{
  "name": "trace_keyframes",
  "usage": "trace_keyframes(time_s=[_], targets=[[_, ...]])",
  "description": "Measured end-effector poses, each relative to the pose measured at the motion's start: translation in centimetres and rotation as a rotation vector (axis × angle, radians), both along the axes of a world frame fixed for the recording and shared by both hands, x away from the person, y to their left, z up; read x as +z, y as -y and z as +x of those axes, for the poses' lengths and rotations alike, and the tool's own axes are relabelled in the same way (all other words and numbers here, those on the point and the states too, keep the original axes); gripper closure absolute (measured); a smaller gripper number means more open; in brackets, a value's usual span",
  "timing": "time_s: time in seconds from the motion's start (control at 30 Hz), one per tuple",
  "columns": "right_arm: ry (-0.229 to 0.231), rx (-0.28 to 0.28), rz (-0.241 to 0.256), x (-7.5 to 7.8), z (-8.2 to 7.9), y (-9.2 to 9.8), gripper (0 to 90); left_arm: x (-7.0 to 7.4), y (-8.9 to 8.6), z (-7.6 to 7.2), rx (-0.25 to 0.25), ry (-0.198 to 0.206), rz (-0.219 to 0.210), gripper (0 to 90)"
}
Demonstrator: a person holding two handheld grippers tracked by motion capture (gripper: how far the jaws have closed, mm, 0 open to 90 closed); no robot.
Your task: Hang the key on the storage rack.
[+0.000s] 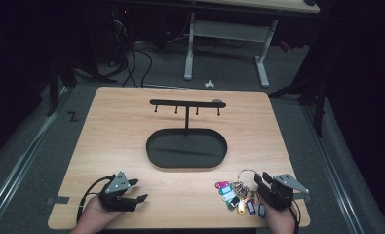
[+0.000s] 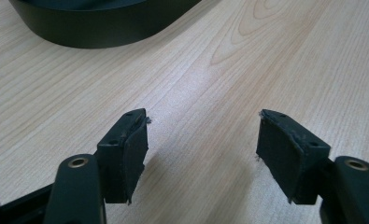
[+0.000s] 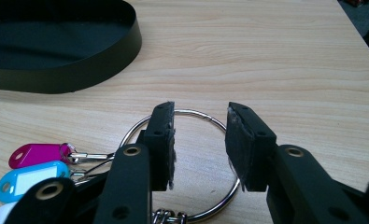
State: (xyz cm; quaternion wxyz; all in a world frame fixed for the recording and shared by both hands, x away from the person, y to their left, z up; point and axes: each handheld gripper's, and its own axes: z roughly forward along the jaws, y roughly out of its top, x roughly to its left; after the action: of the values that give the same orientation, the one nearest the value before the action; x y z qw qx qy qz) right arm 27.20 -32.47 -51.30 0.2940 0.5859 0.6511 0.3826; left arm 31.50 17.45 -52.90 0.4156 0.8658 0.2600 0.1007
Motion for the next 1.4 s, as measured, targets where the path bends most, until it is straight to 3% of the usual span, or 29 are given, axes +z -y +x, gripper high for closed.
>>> trace_keyframes(time_s=[1.03,1.4], targets=[[0.000,0.008,0.000,0.07,-0.12,0.04,61.7,0.05,-0.01,0.01,0.001,0.000,-0.003,34.1],[-0.015,0.050,-0.005,0.08,0.06,-0.37,63.3,0.00,0.06,0.04,-0.004,-0.001,0.002,34.2]])
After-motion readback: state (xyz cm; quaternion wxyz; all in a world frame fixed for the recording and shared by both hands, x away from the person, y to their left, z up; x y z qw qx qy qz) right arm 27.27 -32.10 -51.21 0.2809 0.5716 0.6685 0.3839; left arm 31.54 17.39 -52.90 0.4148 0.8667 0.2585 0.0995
